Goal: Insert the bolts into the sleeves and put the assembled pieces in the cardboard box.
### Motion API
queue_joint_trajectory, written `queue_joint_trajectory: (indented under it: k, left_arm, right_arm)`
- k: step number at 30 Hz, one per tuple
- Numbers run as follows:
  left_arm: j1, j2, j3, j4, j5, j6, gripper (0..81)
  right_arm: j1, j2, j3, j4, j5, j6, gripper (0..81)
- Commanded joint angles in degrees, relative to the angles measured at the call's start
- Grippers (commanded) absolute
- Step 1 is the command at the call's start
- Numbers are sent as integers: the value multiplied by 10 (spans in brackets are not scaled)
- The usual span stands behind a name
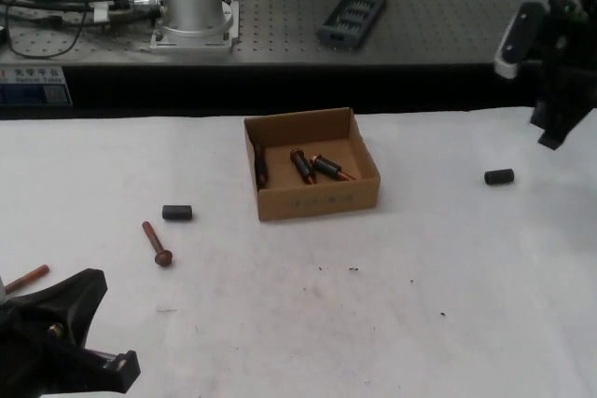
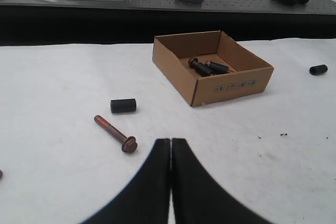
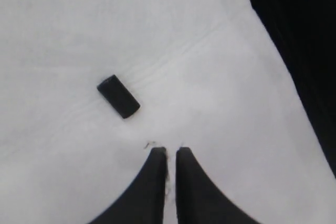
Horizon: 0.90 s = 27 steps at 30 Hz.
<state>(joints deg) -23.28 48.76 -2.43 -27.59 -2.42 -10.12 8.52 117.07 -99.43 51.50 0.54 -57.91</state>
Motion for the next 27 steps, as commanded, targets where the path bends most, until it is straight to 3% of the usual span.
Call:
queue_joint_trajectory:
  k: [1,13,21,27]
  left_arm:
    - [-1,-5,-2,-8,3,1,6]
    - [-1,-5,-2,-8,3,1,6]
    - [-1,-5,-2,-8,2,1,6]
    - [-1,-5,-2,-8,2,1,6]
  right_arm:
    - [-28,9,-10,20,-28,-3,66]
    - [-30,138,-141,136,-31,-9,66]
    - [-23,147,-163,143,-64,4,65]
    - [-13,149,-163,151,-66,18,0]
